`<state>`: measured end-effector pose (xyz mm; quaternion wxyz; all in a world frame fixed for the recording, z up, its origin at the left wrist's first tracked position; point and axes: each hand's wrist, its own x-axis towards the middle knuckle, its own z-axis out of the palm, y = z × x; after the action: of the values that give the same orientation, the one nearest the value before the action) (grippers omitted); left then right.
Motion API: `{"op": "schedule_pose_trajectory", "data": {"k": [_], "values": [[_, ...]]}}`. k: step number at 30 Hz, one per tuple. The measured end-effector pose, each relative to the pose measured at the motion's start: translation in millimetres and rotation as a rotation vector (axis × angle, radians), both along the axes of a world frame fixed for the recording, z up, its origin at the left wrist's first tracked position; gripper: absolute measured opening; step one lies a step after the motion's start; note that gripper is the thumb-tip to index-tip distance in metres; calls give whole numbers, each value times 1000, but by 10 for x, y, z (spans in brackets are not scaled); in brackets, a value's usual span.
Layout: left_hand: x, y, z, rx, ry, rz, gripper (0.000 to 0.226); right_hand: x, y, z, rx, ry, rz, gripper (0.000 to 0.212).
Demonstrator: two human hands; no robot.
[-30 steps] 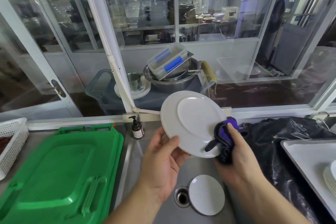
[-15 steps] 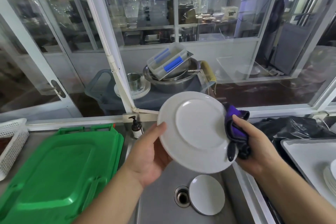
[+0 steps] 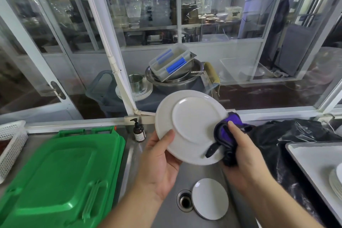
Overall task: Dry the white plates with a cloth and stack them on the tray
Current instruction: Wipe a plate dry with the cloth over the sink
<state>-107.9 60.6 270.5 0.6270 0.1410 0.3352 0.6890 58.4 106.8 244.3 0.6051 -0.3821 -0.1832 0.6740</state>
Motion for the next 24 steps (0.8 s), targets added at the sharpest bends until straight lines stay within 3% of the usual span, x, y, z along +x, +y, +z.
{"op": "schedule_pose_trajectory", "data": {"k": [4,8,15,19,22,24], "values": [[163,-52,-72,-4,6,-10,49,-199,-196,-119,-68,11,-67,33],[132,-92,-130,-25,51,-49,53,-101,-163,-123,-120,11,-40,52],[-205,-43,-61,-42,83,-180,36,273,64,216,-74,-60,139,41],[-216,-27,11,5,73,-195,35,293,83,365,-8,-79,127,35],[-147,-47,8,31,55,-158,36,224,68,321,20,-237,-44,24],[-79,-53,-3,32,48,-127,39,155,32,257,16,-393,-126,41]]}}
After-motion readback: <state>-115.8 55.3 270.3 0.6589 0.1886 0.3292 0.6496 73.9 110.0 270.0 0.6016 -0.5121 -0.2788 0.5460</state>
